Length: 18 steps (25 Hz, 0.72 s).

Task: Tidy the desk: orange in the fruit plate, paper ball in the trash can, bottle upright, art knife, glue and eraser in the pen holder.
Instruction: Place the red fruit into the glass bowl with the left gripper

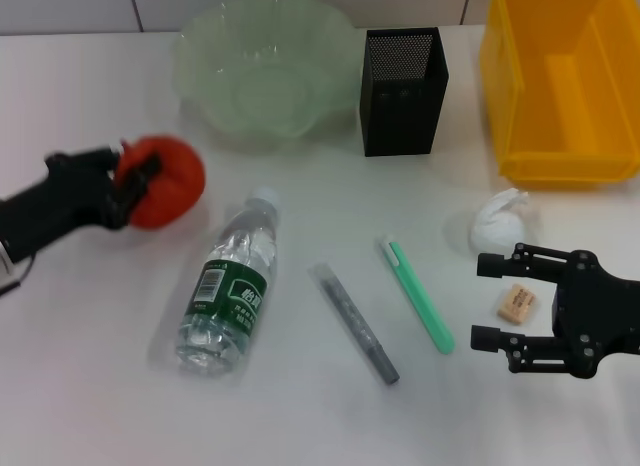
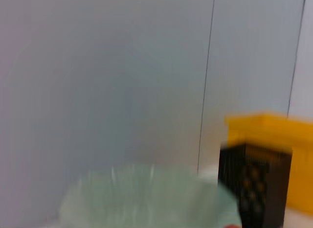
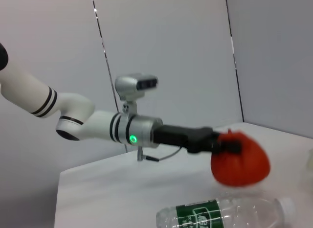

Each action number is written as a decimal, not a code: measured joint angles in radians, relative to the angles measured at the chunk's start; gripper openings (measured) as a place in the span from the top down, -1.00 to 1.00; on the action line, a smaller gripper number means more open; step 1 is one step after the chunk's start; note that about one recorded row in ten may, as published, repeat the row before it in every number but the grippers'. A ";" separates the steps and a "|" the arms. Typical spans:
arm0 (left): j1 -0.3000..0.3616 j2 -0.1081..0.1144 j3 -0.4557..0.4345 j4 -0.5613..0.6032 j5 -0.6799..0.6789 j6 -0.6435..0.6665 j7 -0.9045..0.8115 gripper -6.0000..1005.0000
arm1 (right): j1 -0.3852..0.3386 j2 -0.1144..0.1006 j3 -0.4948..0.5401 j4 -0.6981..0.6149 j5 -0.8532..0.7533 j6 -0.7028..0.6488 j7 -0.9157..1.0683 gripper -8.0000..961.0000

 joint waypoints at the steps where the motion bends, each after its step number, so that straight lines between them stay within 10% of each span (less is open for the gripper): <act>1: 0.000 0.000 0.000 0.000 0.000 0.000 0.000 0.54 | 0.000 0.000 0.000 0.000 0.000 0.000 0.000 -0.65; 7: -0.080 -0.001 0.004 0.030 -0.104 0.060 -0.038 0.66 | -0.009 -0.002 0.000 0.000 0.015 -0.008 0.000 -0.65; 18: -0.416 -0.003 0.005 -0.134 -0.146 -0.371 -0.011 0.81 | -0.027 -0.002 0.000 0.000 0.023 -0.009 0.000 -0.65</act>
